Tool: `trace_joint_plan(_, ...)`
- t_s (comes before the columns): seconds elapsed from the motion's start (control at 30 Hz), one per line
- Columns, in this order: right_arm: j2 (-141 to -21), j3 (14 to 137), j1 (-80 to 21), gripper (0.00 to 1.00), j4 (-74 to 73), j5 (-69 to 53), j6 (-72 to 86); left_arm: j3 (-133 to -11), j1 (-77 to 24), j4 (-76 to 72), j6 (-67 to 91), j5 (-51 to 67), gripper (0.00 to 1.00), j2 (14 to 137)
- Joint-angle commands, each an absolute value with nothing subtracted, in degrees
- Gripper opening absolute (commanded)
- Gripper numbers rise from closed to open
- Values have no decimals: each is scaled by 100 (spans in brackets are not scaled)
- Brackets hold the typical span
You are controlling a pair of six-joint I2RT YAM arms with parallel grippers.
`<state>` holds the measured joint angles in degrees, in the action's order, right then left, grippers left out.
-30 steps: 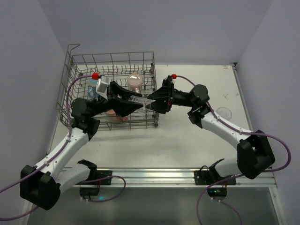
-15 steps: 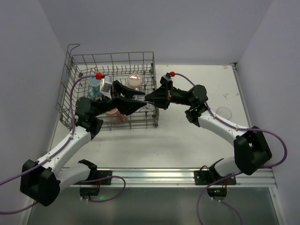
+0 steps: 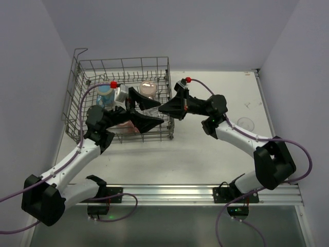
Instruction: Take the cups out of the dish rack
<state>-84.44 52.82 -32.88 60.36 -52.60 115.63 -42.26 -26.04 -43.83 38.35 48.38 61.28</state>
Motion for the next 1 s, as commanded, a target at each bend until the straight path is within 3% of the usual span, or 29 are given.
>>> trace_joint_plan(0.0,-8359,5256,-3209,0,6022,-5388,11533,-4464,-2637,-3423,3272,4676,100,5872)
trace_joint_plan(0.23,-7946,5264,-3015,0,4223,-5414,10119,-5018,-2637,-1945,2602,3807,100,5494)
trace_joint_plan(0.37,-7516,5466,-2778,0,2702,-5248,9011,-5386,-2602,-1135,2330,2580,100,5327)
trace_joint_plan(0.5,-6953,5923,-2479,0,-96,-4476,7073,-5720,-2593,-48,2320,1181,100,5247)
trace_joint_plan(0.7,-6364,6170,-1811,0,-2052,-3342,5602,-6231,-2593,1571,2408,-789,100,5633)
trace_joint_plan(0.97,-6337,6715,-1679,0,-4270,471,4070,-6548,-2593,2662,2697,-2363,100,6213)
